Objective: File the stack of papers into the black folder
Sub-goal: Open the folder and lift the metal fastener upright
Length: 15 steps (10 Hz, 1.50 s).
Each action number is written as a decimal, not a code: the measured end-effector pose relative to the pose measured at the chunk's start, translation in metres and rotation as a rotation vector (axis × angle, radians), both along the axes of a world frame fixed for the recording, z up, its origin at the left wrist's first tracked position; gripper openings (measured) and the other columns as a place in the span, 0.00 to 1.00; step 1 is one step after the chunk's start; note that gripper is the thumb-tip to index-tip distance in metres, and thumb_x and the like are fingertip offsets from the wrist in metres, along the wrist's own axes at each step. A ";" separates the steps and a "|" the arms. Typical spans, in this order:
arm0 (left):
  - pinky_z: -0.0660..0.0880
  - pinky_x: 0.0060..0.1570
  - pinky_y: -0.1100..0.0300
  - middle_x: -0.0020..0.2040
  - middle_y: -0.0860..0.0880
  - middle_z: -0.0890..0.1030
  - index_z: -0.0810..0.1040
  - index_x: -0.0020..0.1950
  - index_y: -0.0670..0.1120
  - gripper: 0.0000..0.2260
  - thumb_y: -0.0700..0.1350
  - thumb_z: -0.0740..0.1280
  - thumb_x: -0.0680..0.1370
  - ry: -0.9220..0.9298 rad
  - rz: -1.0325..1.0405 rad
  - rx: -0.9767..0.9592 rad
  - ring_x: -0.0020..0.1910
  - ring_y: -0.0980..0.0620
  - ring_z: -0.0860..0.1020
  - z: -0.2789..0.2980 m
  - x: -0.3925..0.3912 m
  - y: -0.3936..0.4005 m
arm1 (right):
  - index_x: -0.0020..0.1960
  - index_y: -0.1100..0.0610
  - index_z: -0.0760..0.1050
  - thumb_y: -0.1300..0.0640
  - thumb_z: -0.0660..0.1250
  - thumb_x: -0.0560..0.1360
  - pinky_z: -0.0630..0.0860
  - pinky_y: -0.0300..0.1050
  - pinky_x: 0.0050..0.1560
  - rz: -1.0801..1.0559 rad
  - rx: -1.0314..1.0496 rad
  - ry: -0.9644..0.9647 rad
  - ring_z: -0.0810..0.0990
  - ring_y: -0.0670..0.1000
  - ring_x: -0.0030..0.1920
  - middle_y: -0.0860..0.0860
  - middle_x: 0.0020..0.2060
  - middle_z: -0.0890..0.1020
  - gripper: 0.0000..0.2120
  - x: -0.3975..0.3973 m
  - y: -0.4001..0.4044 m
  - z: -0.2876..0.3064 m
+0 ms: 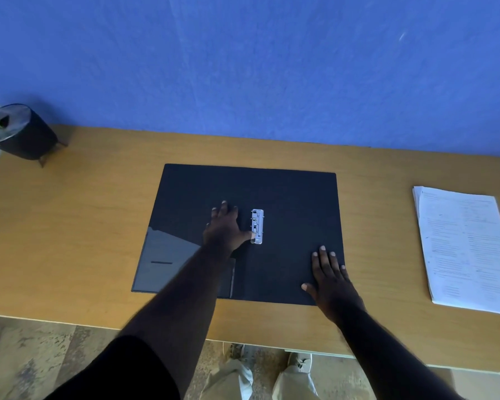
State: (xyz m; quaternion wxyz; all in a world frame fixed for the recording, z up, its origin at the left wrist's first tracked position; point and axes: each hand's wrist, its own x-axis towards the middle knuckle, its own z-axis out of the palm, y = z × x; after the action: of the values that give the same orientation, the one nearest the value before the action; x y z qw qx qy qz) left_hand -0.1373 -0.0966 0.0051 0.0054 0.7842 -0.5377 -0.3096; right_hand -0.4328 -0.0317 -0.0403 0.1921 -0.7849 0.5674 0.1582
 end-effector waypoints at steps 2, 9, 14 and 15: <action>0.61 0.71 0.39 0.83 0.51 0.44 0.55 0.81 0.52 0.45 0.62 0.73 0.70 -0.001 -0.020 0.094 0.81 0.45 0.46 -0.004 -0.001 -0.002 | 0.82 0.56 0.39 0.38 0.53 0.82 0.48 0.56 0.80 -0.008 0.006 -0.016 0.41 0.58 0.82 0.55 0.82 0.39 0.39 0.000 0.000 0.000; 0.55 0.74 0.38 0.83 0.53 0.43 0.54 0.81 0.53 0.43 0.63 0.71 0.72 -0.047 0.029 0.076 0.81 0.46 0.44 -0.014 -0.008 0.003 | 0.82 0.55 0.38 0.38 0.52 0.82 0.46 0.56 0.80 -0.002 0.003 0.002 0.40 0.58 0.82 0.54 0.82 0.38 0.39 0.001 0.001 -0.003; 0.59 0.73 0.55 0.75 0.53 0.70 0.78 0.68 0.55 0.24 0.56 0.74 0.73 0.493 0.038 -0.171 0.76 0.54 0.64 -0.003 0.012 -0.004 | 0.82 0.55 0.37 0.38 0.51 0.83 0.46 0.56 0.80 0.001 0.008 0.003 0.39 0.58 0.82 0.55 0.82 0.37 0.39 0.002 0.001 -0.001; 0.68 0.62 0.60 0.62 0.50 0.79 0.84 0.60 0.51 0.16 0.50 0.75 0.73 0.394 -0.008 -0.284 0.63 0.53 0.76 -0.004 0.008 -0.006 | 0.82 0.55 0.36 0.38 0.51 0.83 0.46 0.56 0.80 0.002 0.008 0.011 0.39 0.58 0.82 0.55 0.82 0.37 0.39 0.002 0.001 -0.001</action>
State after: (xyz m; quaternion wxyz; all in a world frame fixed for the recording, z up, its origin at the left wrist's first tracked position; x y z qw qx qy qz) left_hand -0.1291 -0.1023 0.0011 0.2190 0.6981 -0.5674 -0.3778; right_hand -0.4305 -0.0307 -0.0415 0.1920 -0.7838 0.5671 0.1648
